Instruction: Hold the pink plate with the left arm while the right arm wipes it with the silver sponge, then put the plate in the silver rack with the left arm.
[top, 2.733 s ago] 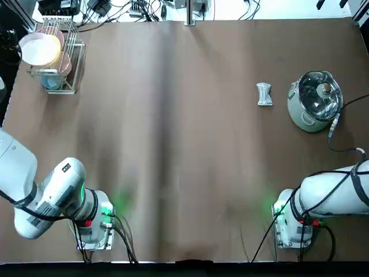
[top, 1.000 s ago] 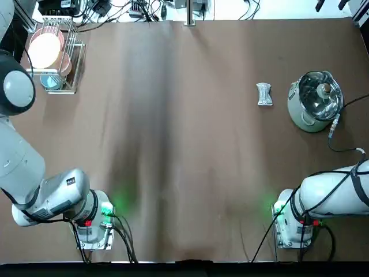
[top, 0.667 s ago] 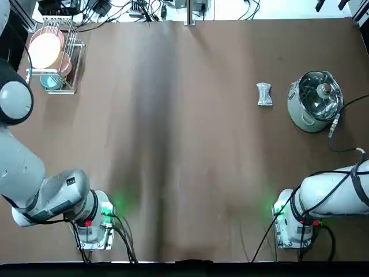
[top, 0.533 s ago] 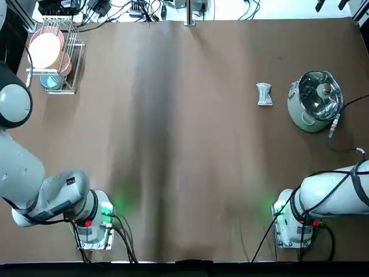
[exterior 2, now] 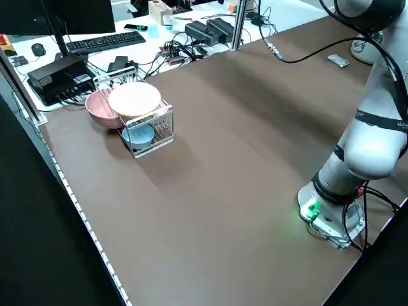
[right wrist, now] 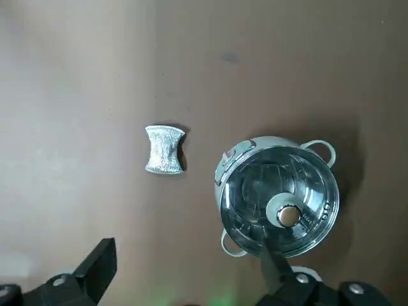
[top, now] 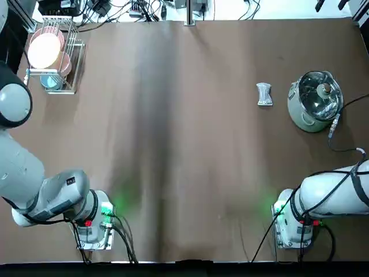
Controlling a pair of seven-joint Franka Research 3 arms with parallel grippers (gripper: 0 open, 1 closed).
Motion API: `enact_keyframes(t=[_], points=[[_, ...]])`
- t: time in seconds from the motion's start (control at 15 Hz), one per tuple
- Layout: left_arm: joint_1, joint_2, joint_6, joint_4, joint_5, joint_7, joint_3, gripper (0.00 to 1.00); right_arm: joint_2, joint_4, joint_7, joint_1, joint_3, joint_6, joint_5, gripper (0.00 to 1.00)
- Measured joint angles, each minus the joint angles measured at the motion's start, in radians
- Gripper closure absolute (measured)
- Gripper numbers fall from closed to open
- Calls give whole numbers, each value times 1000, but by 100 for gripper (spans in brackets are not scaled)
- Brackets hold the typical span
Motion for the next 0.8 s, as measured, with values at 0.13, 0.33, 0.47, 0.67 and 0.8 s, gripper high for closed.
enact_keyframes(t=[0.13,0.33,0.47,0.67,0.8], points=[[-110,-4,2,-10,-18,-1,113,0,0,0,0,0,0,0,0,0],[-288,-49,52,-65,-77,-1,318,0,0,0,0,0,-1,1,0,0],[-314,-96,83,-127,-83,-1,355,0,0,0,0,0,-1,1,0,0],[-312,-128,95,-155,-83,1,361,0,0,0,0,0,-1,1,0,0],[-310,-132,97,-155,-83,1,365,0,0,0,0,0,-1,1,0,0]])
